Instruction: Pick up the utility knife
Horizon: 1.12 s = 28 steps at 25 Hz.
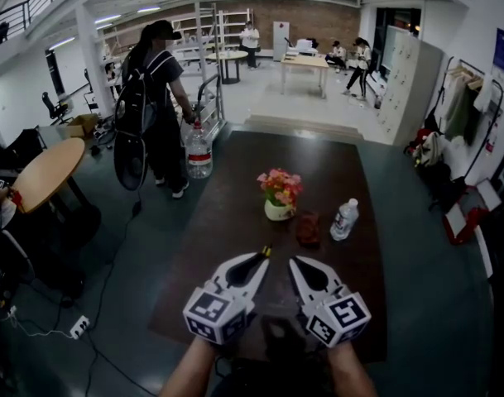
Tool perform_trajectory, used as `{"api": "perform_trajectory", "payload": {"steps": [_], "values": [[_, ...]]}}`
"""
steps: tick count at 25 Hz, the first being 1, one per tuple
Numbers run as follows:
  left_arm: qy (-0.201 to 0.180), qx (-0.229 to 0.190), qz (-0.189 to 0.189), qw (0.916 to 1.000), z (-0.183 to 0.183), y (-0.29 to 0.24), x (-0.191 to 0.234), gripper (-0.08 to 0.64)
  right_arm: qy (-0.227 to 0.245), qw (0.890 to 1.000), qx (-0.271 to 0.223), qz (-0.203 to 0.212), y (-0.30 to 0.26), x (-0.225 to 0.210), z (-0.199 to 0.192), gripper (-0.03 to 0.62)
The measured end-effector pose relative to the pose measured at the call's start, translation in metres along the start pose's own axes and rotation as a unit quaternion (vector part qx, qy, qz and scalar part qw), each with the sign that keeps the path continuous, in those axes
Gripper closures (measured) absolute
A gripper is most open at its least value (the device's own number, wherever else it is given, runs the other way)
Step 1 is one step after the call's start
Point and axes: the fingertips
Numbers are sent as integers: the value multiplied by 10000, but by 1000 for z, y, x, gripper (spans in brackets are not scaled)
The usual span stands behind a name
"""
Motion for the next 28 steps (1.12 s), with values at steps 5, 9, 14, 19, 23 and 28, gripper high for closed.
{"api": "perform_trajectory", "payload": {"steps": [5,9,14,19,23,28], "values": [[-40,-40,-28,10000,0,4,-4,489,52,10000,-39,18,5,6,1,583],[-57,-76,-18,10000,0,5,-7,489,81,9999,-49,36,8,8,0,583],[-58,-81,5,10000,1,6,-12,489,76,9999,-66,37,13,6,3,583],[-72,-72,35,9999,2,9,-16,489,80,9999,-71,52,17,9,6,583],[-60,-56,49,10000,1,10,-17,489,74,9999,-66,50,18,10,6,583],[-65,-32,55,10000,-1,10,-16,489,79,9999,-56,37,17,10,5,583]]}}
Point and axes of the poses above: the fingertips, and each gripper's own axes: y backward along the fingers, x to its left, z out of its top
